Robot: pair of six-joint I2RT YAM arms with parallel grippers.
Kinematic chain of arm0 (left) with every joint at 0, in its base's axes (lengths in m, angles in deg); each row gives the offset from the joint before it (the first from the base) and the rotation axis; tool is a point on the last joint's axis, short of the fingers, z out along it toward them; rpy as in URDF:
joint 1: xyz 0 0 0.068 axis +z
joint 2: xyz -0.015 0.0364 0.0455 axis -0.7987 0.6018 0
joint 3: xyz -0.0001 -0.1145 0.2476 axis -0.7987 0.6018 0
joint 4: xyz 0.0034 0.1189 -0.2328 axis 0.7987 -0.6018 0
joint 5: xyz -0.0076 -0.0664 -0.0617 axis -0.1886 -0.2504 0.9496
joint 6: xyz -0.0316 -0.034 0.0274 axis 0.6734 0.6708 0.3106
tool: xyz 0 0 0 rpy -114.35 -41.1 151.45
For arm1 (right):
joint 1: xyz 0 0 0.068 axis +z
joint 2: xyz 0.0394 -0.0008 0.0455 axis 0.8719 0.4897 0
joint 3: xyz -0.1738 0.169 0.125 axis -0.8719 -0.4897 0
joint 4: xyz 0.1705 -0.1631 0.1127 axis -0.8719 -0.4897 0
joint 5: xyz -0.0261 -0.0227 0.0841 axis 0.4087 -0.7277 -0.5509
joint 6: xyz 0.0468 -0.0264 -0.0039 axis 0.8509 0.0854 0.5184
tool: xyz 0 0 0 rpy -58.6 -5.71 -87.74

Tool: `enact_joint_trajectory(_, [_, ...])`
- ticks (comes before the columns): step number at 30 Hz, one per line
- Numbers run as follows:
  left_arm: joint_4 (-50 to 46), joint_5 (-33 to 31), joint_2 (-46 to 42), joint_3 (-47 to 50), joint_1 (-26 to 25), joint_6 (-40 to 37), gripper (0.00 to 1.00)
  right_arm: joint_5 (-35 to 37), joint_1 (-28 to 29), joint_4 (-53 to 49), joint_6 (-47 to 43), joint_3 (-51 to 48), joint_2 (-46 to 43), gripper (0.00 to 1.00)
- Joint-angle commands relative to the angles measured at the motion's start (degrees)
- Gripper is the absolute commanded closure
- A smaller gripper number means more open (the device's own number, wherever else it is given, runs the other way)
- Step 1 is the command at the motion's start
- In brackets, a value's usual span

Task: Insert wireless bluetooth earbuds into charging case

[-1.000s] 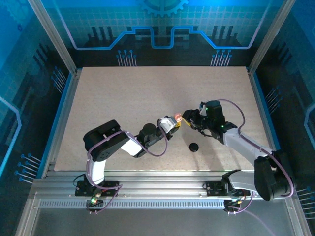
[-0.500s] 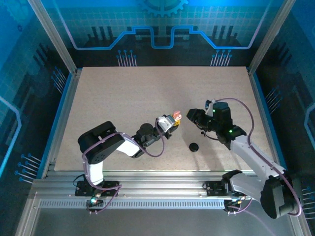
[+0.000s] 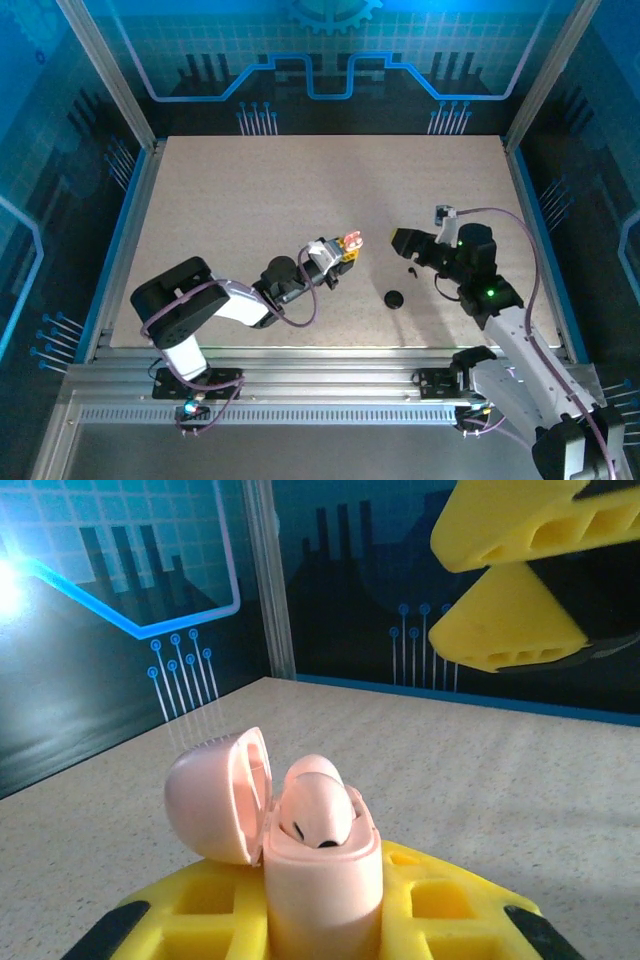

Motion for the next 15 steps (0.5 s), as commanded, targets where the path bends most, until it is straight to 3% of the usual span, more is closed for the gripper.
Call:
enact_joint_trajectory(1, [0.53, 3.76, -3.06, 0.98, -0.4, 2.45, 0.81, -4.5, -1.99, 0.18, -8.51, 0.67, -0.56, 0.33])
enact_joint_trajectory(15, [-9.88, 9.74, -11.87, 3.5, -0.48, 3.96, 0.81, -11.69, -2.84, 4.45, -23.95, -2.85, -6.26, 0.26])
